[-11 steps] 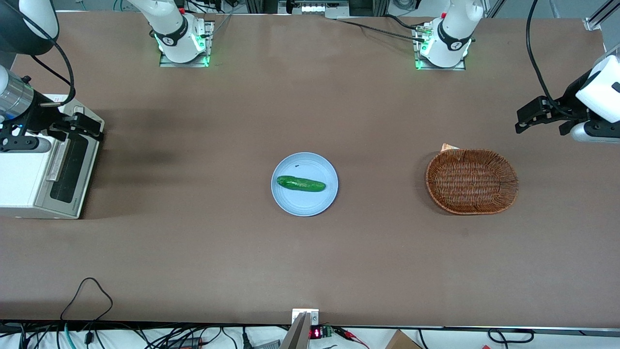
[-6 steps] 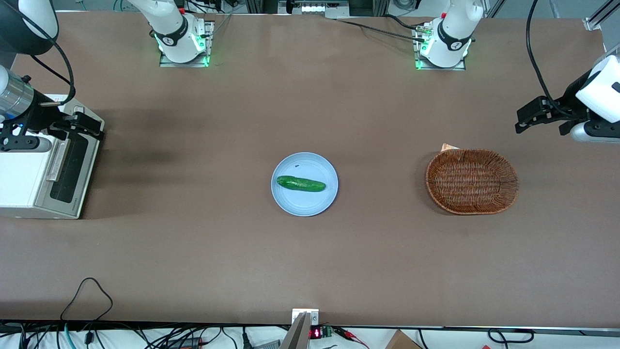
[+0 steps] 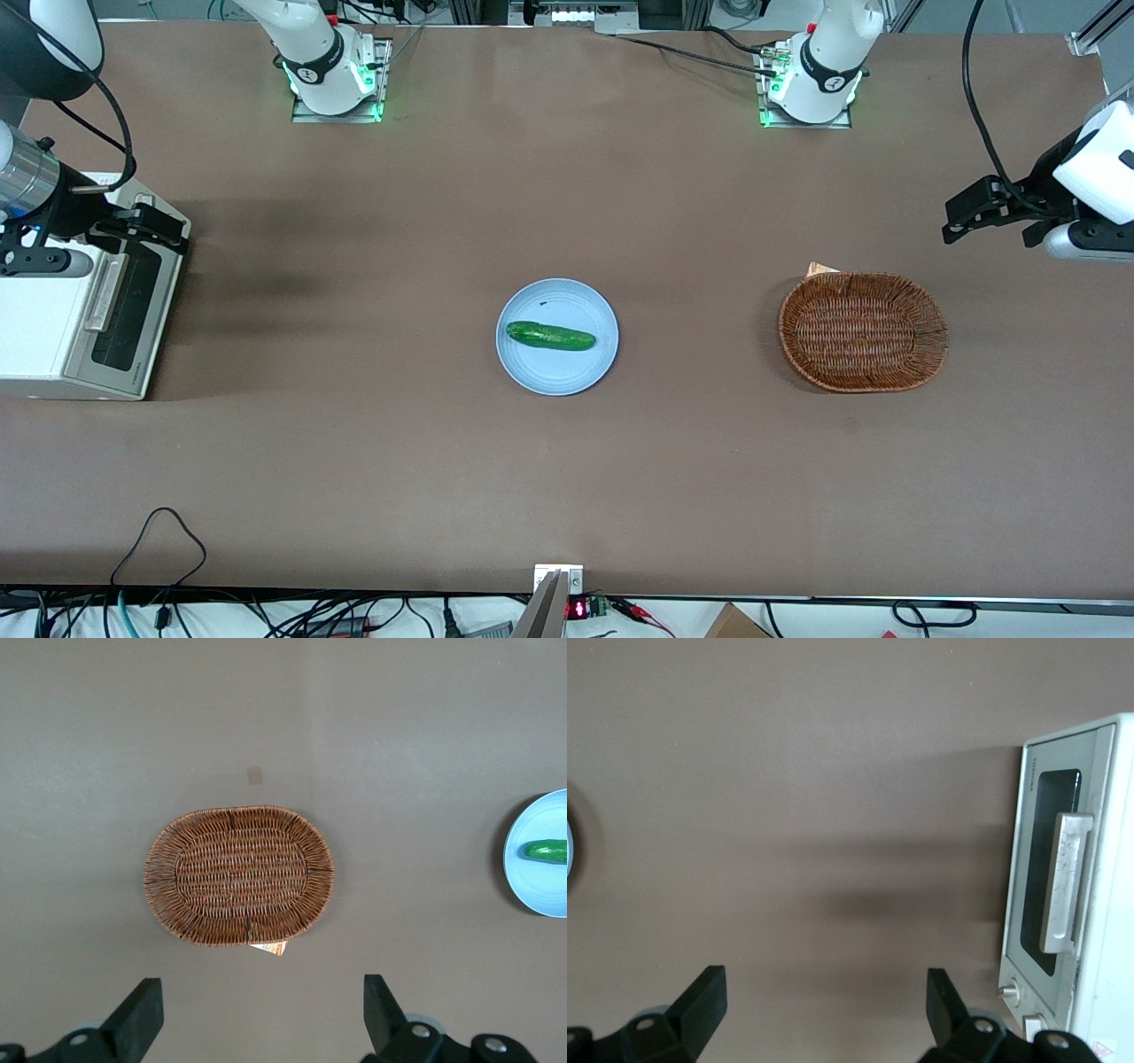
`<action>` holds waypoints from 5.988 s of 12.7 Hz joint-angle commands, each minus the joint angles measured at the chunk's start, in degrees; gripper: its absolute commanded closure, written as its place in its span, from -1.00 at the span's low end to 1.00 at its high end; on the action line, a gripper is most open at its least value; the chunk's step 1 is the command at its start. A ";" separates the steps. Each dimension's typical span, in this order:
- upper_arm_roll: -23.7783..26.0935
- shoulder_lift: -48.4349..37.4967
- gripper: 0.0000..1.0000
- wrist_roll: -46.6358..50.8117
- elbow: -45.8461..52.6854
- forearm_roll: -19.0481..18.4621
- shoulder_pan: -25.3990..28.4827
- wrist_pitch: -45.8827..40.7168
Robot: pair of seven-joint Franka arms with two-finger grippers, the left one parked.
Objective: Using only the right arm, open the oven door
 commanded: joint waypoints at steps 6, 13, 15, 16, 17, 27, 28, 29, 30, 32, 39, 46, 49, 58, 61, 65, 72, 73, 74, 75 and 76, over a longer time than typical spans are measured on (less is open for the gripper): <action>0.29 -0.62 -0.99 0.29 0.75 -0.47 -0.36 -1.63; 0.29 -0.36 1.00 -0.32 1.19 -0.47 -0.45 -1.63; 0.29 -0.35 1.00 -0.14 1.19 -0.47 -0.45 -1.63; 0.29 -0.35 1.00 -0.14 1.19 -0.47 -0.45 -1.63; 0.29 -0.35 1.00 -0.06 1.19 -0.47 -0.45 -1.63; 0.90 2.11 1.00 4.48 -0.20 -22.40 2.80 -7.96; 0.99 2.80 1.00 7.82 -0.91 -26.27 3.93 -7.61; 0.99 4.12 1.00 11.25 -0.92 -29.79 5.60 -7.61; 0.99 5.43 1.00 14.68 -1.09 -33.04 6.75 -7.61; 0.99 8.24 1.00 21.79 -2.84 -41.03 8.60 -6.82; 0.64 14.67 1.00 43.43 -10.76 -60.31 8.08 -0.05; 0.46 19.68 1.00 57.68 -13.49 -69.46 5.61 2.32; 0.46 20.30 1.00 58.92 -13.49 -70.16 5.35 2.76; 0.46 21.18 1.00 59.45 -14.19 -70.52 5.26 2.68; 0.46 21.27 1.00 59.53 -15.16 -72.97 5.18 2.50; 0.46 21.36 1.00 59.18 -15.25 -73.24 5.18 2.32; 0.55 22.15 1.00 58.75 -15.16 -73.07 5.18 3.55; 0.64 22.15 1.00 58.57 -15.07 -72.98 5.26 3.99; 0.73 22.15 1.00 58.57 -15.07 -72.80 5.35 4.43; 0.81 22.15 1.00 58.48 -15.07 -72.63 5.35 4.78; 0.90 22.15 1.00 58.48 -15.07 -72.54 5.44 5.13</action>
